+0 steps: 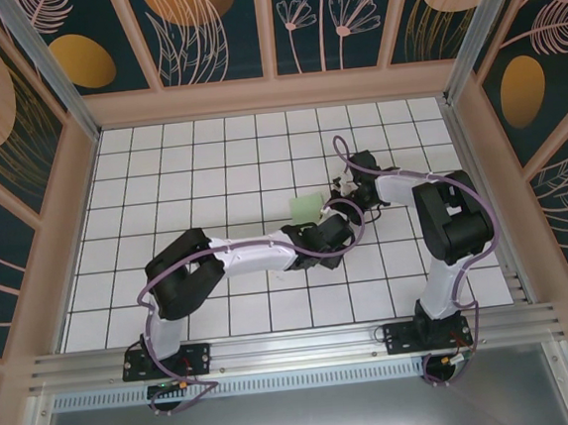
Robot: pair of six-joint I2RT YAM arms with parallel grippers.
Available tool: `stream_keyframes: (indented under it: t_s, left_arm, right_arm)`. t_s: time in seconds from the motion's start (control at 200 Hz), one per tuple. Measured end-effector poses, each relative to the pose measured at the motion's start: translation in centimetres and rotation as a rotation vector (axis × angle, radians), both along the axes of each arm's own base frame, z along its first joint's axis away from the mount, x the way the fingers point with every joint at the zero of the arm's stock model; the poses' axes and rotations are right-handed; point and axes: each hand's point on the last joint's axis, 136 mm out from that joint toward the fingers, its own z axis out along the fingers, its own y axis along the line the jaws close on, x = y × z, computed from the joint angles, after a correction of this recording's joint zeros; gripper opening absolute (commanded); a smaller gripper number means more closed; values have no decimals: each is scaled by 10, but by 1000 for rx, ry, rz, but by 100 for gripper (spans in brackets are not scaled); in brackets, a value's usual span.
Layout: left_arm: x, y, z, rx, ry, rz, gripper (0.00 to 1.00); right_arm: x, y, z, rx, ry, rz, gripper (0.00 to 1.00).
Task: Fold a paper plane with a square sheet of paper (fold left side to right side)
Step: Fold the triangle a second time at the center of the table.
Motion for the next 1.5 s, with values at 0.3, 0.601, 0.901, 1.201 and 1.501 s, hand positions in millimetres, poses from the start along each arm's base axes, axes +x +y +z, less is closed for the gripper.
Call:
stream_keyframes:
  t_s: [0.3,0.601,0.901,1.201,1.501]
  left_arm:
    - [3,3,1,17,-18,1,31]
    - [2,1,6,5,-22,-4,18]
    - [0,-2,12,-17,-10,-14,0]
    - [-6,-10,20,-83,46,-28,0]
    - [-3,-9,33,-223,134,-13,0]
  right_arm:
    - [0,0,-2,-2,5,1,8]
    - [-4,-2,-8,-18,27,4,8]
    - [-4,-3,-8,-19,23,6,22]
    - [16,-20,39,20,-128,-54,62]
    - [14,-70,88,53,-289,-194,30]
